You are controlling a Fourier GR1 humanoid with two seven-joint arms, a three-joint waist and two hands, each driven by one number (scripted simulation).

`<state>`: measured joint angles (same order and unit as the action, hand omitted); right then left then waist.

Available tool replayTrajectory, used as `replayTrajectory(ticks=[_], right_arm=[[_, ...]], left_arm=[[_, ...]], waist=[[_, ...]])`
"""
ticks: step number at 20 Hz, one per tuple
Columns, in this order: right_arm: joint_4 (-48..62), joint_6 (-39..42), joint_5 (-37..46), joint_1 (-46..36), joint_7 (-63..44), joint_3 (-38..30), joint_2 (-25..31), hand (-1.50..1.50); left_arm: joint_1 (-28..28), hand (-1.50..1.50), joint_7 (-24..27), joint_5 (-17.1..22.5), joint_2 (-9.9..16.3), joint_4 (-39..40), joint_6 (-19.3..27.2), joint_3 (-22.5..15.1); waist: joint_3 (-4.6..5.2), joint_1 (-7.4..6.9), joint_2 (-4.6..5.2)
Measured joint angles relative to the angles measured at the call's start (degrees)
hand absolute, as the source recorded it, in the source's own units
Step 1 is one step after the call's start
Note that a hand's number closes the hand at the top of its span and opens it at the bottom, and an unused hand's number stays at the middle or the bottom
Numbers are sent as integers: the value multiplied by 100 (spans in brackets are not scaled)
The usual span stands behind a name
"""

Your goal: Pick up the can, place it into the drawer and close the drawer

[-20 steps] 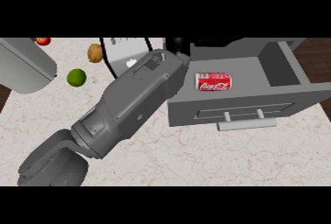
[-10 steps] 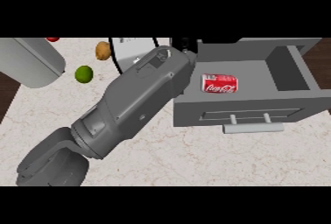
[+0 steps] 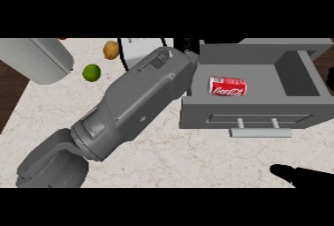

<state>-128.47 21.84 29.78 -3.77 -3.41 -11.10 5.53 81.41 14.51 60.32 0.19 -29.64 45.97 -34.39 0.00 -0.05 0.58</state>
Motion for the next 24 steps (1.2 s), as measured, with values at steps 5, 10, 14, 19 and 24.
replayTrajectory(ticks=[5,10,14,19,24], right_arm=[[1063,-546,1113,-709,259,564,83,-150],[2239,-1040,1933,-1233,610,969,191,-150],[3069,-1317,2556,-1709,671,1311,216,-150],[4414,-1883,3185,-2283,836,1378,313,-150],[5754,-2584,3599,-2808,867,1288,215,-150]], left_arm=[[-72,-150,-117,-136,69,-104,26,29],[-228,-150,-343,-297,290,-334,69,12],[-359,-150,-511,-434,488,-549,132,-3],[-570,-150,-738,-563,807,-932,161,-5],[-911,-150,-927,-729,1151,-1480,231,-9]], waist=[[2,-86,-21],[0,-133,-40],[1,-153,-50],[0,-205,-48],[-1,-226,-50]])
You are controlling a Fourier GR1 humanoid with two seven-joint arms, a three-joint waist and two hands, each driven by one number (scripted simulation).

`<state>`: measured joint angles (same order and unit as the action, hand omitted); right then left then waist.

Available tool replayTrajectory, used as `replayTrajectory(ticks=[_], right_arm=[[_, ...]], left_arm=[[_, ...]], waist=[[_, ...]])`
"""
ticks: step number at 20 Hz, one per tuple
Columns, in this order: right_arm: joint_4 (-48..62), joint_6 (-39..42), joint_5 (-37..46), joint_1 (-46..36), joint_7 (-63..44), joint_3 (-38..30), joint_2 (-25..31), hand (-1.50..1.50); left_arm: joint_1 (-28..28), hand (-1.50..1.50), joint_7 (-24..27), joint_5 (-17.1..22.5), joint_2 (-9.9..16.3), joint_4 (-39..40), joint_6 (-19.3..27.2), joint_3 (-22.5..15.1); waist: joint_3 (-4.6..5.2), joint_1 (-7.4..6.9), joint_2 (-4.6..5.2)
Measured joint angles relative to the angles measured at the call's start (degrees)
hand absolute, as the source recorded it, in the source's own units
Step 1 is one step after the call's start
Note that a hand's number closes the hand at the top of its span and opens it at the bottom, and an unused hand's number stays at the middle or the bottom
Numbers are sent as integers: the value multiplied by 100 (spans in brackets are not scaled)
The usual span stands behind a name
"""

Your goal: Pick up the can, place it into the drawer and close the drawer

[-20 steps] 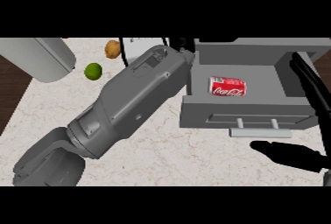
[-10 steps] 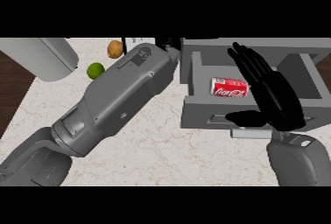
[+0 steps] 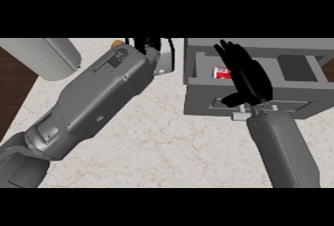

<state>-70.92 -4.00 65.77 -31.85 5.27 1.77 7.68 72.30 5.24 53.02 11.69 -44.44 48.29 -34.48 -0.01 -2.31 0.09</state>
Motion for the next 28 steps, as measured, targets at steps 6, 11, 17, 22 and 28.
replayTrajectory(ticks=[6,11,17,22,28], right_arm=[[1503,-918,429,-664,89,-176,-3,-150],[2508,-1660,687,-1193,139,-364,27,-150],[3563,-2445,784,-1759,259,-657,105,-150],[4341,-2914,811,-2249,248,-895,170,-150],[5066,-3246,810,-2781,215,-1117,293,-150]], left_arm=[[-177,-150,-423,-159,494,-503,-29,31],[-356,-150,-622,-306,715,-820,13,39],[-492,-150,-848,-399,939,-1229,37,111],[-601,-150,-993,-470,1073,-1528,40,157],[-762,-150,-1109,-578,1289,-1764,-59,184]], waist=[[35,-2,-27],[70,-23,-49],[82,-97,-33],[37,-162,43],[1,-241,125]])
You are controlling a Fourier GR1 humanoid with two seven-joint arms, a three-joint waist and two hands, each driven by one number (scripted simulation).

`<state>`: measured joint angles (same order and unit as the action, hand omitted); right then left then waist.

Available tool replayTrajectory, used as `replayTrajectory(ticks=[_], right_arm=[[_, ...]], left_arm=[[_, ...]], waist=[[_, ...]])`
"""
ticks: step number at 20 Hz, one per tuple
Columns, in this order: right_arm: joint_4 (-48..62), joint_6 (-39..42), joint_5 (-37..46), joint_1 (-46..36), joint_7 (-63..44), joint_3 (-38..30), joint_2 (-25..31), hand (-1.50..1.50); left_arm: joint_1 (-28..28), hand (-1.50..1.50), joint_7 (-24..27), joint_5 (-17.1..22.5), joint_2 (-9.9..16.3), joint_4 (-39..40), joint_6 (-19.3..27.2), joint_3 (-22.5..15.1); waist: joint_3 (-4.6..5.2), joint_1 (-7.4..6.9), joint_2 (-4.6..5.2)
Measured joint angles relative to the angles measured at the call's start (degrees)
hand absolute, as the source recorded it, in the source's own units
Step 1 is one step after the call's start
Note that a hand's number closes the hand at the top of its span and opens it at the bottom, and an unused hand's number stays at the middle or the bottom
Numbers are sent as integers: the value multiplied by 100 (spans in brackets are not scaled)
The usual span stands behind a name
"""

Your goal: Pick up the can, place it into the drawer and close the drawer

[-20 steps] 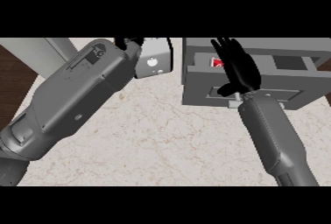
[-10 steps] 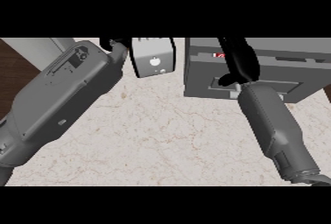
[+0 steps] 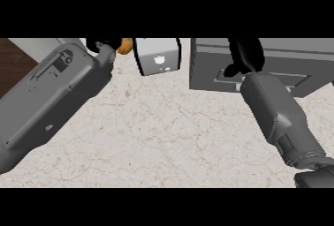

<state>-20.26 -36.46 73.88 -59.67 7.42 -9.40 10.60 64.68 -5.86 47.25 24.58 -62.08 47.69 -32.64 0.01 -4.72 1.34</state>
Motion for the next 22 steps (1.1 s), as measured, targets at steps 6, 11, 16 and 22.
replayTrajectory(ticks=[6,11,16,22], right_arm=[[483,-104,44,-336,-30,-104,169,-150],[819,53,115,-611,-138,-129,299,-150],[1029,428,-157,-774,311,-375,331,-150],[1056,979,-1072,-860,1072,-1250,287,-150]], left_arm=[[-88,-150,-138,-79,143,-259,-8,28],[-98,-150,-274,-128,163,-445,22,11],[-107,-150,-354,-160,240,-611,5,45],[-218,-150,-394,-200,263,-731,37,15]], waist=[[-18,-53,44],[-49,-97,100],[-76,-118,129],[-72,-67,113]])
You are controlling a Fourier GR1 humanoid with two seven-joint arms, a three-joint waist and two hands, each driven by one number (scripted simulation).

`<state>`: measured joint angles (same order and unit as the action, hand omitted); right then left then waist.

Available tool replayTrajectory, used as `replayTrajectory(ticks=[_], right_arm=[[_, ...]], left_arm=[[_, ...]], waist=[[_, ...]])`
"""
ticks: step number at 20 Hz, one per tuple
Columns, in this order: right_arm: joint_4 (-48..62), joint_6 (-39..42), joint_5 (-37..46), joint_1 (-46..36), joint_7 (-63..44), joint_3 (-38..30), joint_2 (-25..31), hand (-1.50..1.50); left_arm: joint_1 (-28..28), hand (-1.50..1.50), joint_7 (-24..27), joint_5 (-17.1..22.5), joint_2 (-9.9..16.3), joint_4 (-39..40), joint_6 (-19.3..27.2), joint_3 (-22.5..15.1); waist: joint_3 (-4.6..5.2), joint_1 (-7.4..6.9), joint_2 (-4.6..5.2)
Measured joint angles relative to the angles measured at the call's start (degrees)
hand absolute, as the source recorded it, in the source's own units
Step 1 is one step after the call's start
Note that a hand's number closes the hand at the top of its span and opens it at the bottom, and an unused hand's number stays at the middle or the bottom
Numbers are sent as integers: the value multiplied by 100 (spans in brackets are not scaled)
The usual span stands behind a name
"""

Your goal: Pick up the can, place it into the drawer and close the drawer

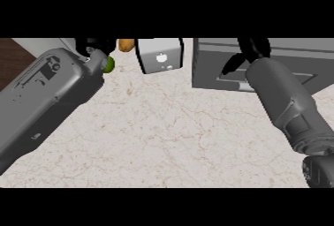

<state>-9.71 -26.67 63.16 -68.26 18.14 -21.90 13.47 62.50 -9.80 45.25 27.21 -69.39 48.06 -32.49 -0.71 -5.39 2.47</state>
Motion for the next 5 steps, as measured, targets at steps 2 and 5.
replayTrajectory(ticks=[2,5], right_arm=[[-18,193,-346,-42,207,-326,-31,-150],[-17,397,-705,-59,459,-675,-28,-150]], left_arm=[[-53,-150,-6,-3,-4,-22,-6,-2],[-129,-150,-38,-27,63,-118,-6,-3]], waist=[[-3,21,-5],[-6,8,-1]])
